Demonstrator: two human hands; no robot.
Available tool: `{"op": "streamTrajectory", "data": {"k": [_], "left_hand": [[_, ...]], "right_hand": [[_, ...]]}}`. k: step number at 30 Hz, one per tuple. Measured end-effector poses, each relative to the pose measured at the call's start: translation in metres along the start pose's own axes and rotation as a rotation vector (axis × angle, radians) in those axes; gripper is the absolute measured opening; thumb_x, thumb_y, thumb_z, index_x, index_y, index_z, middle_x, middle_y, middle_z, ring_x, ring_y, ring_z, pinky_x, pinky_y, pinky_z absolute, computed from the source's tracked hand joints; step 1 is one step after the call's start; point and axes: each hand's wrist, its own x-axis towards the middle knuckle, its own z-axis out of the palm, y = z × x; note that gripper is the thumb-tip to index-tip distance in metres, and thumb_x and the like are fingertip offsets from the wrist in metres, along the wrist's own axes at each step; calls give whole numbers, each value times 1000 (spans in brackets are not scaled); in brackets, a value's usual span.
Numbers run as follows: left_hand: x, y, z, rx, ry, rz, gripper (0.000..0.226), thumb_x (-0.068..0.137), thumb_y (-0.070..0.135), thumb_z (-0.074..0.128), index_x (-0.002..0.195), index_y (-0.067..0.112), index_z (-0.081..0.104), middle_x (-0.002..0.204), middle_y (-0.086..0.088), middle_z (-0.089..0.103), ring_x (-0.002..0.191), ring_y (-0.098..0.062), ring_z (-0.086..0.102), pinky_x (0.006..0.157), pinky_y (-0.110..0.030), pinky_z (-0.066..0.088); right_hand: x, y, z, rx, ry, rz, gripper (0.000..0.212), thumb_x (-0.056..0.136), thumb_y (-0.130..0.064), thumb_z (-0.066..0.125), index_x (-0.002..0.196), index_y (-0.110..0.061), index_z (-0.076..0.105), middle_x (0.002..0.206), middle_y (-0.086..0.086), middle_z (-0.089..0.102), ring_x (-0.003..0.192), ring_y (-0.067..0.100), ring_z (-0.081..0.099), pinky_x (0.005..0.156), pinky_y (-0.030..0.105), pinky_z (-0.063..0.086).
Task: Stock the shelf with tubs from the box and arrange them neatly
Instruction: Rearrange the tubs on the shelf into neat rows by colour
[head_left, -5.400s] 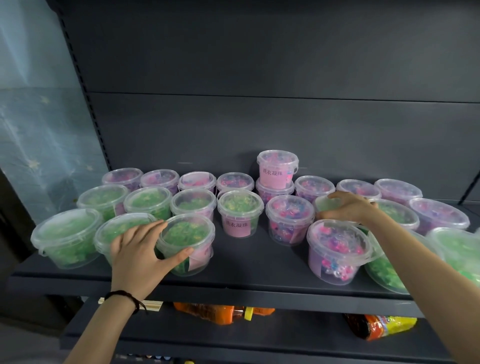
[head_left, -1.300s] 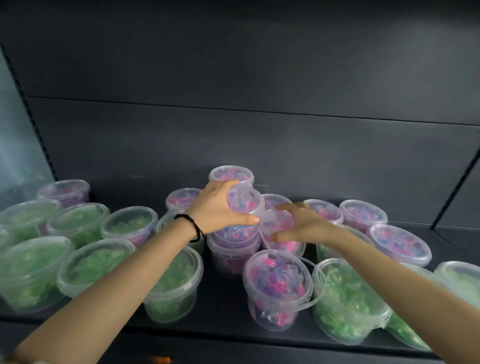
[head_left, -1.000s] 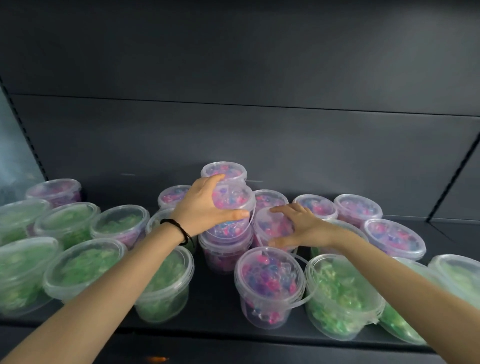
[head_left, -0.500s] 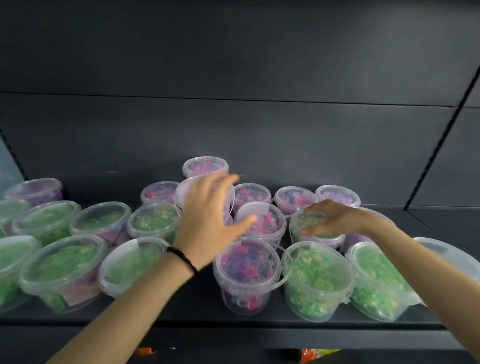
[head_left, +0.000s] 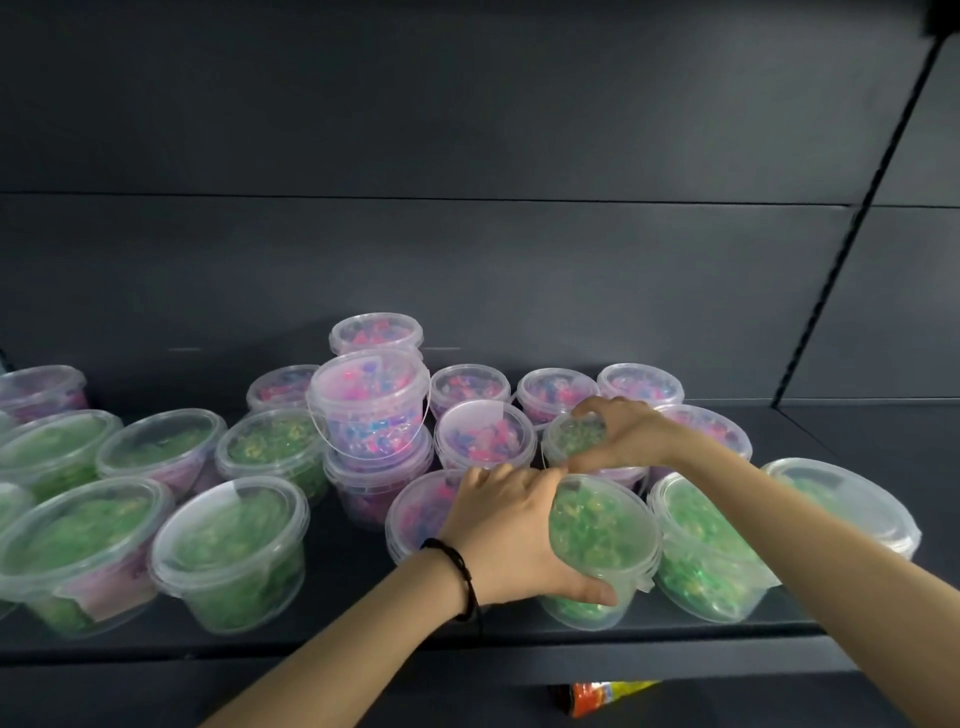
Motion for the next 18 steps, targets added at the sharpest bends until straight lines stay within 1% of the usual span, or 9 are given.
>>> {"op": "streamTrajectory", "data": {"k": [2,4,6,8,10,12,14,16,18], "left_hand": [[0,-1,1,-2,9,0,104,55,85,60,140,35,30,139,12,45,124,-14,40,103,-35,28],[0,-1,1,-5,13,4,105,54,85,60,140,33,31,138,12,46,123,-15,40,103,-35,28],[0,-1,-2,-46,11,15,106,55,84,61,142,33,31,140,12,45,126,-15,39,105,-35,27],[-2,-5,-5,-215,31,13,106,59,80,63,145,31,27,146,11,39,132,-11,35,109,-33,26],[-4,-10,-13,-487,143,-14,100,65,70,66,147,29,25,150,11,32,132,-2,31,109,-25,26],[-4,-16,-20,-649,280,-50,98,70,57,74,148,28,23,150,11,27,131,2,26,108,-20,24],[-2,-23,-29,-731,331,-92,102,69,51,79,149,28,20,150,12,26,135,-1,26,113,-27,26],[-3,-28,-41,-806,355,-93,108,62,53,81,148,29,22,148,13,34,135,-3,32,111,-31,33],[-8,-34,-57,-886,405,-42,95,60,44,86,139,32,34,132,21,50,123,5,45,99,-19,40]], "right_hand": [[1,-3,3,-1,35,11,107,35,-76,57,134,-36,43,123,0,46,122,29,38,99,40,39],[-1,-9,0,30,75,6,100,45,-67,65,136,-35,42,118,1,40,123,29,32,95,36,35],[-5,-13,-11,62,130,-12,93,51,-59,65,138,-34,42,126,3,42,122,23,31,91,29,27],[-12,-15,-27,99,181,-44,92,49,-60,61,135,-35,46,135,2,46,125,21,34,97,27,25],[-23,-19,-45,188,224,-80,91,44,-67,64,129,-39,51,135,-2,48,131,24,37,107,30,31],[-38,-28,-62,286,257,-146,73,53,-62,74,121,-43,55,125,-9,52,127,19,44,103,30,37],[-51,-43,-74,321,249,-230,58,68,-47,80,119,-42,56,122,-14,52,120,11,48,96,24,37],[-64,-66,-81,324,238,-293,61,67,-47,81,123,-38,56,124,-15,53,117,7,50,94,23,39],[-73,-92,-81,335,232,-355,68,62,-53,78,125,-38,57,124,-18,56,115,2,52,98,24,42]]}}
